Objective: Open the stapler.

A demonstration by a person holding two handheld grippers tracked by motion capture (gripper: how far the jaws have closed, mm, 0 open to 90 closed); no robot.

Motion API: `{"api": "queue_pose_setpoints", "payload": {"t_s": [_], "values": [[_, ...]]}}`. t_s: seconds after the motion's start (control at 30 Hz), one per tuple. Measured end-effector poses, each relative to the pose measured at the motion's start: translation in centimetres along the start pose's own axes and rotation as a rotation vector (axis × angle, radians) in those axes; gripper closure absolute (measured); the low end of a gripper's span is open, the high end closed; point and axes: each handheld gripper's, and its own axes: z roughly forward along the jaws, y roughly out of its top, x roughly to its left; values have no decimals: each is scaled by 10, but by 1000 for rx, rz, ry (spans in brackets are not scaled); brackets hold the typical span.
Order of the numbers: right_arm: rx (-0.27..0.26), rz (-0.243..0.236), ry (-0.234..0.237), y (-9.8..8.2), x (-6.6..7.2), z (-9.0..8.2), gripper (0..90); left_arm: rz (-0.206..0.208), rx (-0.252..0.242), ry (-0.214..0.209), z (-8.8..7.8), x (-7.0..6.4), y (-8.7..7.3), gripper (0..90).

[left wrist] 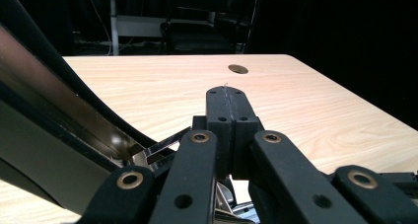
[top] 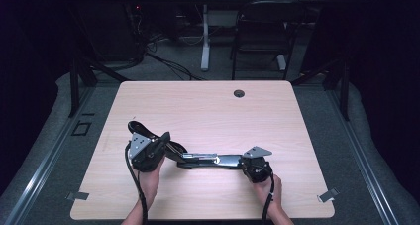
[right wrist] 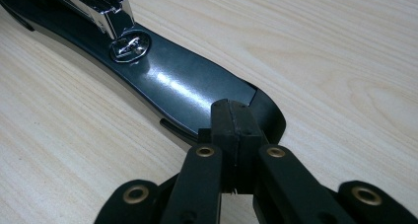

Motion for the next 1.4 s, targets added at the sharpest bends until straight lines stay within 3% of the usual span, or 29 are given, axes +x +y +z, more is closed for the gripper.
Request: {"api": "queue_pose_setpoints", "payload": {"t_s": [0.17, 0.23, 0.5, 0.7, 0.93, 1.03, 1.23, 1.4], "values": [[3, 1, 6, 0, -1, 0, 900, 0, 13, -8, 0, 0, 2, 900], [4, 7, 17, 1, -2, 0, 900, -4, 28, -33, 2, 0, 4, 891], [19, 9, 22, 2, -3, 0, 900, 55, 142, -137, 22, -18, 26, 676], [29, 7, 29, 3, -4, 0, 900, 97, 211, -174, 39, -25, 38, 556], [41, 1, 44, 5, -7, 0, 900, 148, 348, -236, 61, -31, 47, 367], [37, 8, 52, 5, -7, 0, 891, 168, 392, -258, 68, -32, 47, 328], [56, 1, 74, 6, -13, -1, 842, 251, 500, -305, 66, -38, 38, 227], [73, 17, 85, 9, -17, 0, 762, 296, 526, -347, 57, -43, 34, 162]]}}
